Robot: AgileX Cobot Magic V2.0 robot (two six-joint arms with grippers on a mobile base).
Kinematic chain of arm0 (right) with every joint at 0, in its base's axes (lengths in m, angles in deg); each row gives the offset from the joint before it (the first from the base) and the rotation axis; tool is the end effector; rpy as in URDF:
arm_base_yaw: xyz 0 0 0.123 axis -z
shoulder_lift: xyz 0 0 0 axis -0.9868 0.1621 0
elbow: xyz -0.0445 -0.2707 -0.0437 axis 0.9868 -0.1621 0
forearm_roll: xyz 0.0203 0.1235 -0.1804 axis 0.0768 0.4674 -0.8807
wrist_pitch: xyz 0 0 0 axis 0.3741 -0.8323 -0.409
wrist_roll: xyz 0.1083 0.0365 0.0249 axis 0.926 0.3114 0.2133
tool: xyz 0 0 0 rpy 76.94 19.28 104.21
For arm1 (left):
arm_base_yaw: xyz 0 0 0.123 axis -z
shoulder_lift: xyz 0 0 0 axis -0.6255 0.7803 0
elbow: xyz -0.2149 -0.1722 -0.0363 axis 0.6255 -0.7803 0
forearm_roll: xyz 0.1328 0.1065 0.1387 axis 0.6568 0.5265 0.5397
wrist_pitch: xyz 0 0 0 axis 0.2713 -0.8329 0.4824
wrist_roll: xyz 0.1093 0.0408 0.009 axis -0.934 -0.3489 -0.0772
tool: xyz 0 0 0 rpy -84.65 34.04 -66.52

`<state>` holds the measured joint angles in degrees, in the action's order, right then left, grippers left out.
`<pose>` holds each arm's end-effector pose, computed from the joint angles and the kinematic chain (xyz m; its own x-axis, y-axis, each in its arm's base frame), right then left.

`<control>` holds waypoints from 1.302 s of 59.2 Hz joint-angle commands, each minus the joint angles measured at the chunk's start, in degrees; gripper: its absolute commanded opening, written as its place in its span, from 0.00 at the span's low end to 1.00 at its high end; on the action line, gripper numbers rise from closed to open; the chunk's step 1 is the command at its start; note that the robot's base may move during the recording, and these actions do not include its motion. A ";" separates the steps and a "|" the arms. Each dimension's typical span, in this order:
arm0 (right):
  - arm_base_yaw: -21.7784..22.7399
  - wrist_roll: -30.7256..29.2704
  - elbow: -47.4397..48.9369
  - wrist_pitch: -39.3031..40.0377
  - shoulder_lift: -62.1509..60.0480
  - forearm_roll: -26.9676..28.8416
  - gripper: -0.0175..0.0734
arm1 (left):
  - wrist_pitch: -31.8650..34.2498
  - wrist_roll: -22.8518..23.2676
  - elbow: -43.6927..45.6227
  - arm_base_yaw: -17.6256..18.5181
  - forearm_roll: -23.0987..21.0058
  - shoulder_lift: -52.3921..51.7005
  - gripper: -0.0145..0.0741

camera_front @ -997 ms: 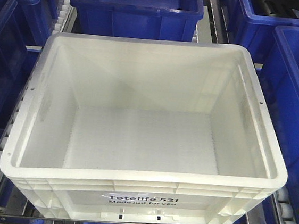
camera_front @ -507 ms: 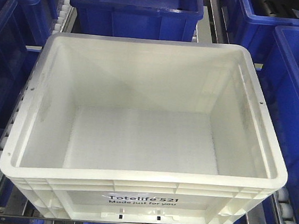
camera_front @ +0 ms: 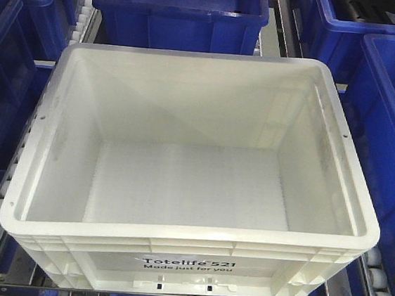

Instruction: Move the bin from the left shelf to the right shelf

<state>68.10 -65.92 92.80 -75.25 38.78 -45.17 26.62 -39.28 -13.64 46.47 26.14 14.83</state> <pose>0.0938 0.0142 0.2661 0.1018 -0.0882 -0.9909 -0.1517 0.9830 -0.1031 0.0564 -0.0096 0.1949 -0.0266 0.0671 -0.9974 0.1538 0.9861 0.0622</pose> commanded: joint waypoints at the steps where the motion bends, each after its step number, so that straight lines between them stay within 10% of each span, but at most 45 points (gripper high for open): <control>1: 0.03 -1.22 1.83 3.79 -0.66 -0.47 0.18 | 4.58 0.59 -1.07 0.26 -0.59 -0.89 0.16; 34: 0.03 4.61 -11.76 -14.38 -22.93 -1.75 0.18 | 4.58 0.59 -1.05 0.26 -0.53 -0.89 0.16; 77: 0.03 4.87 -11.76 -14.42 -22.92 -1.54 0.18 | 4.58 0.59 -1.05 0.26 -0.53 -0.89 0.16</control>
<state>68.10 -61.04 82.13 -93.65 16.44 -46.43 26.61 -39.28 -13.64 46.47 26.09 14.83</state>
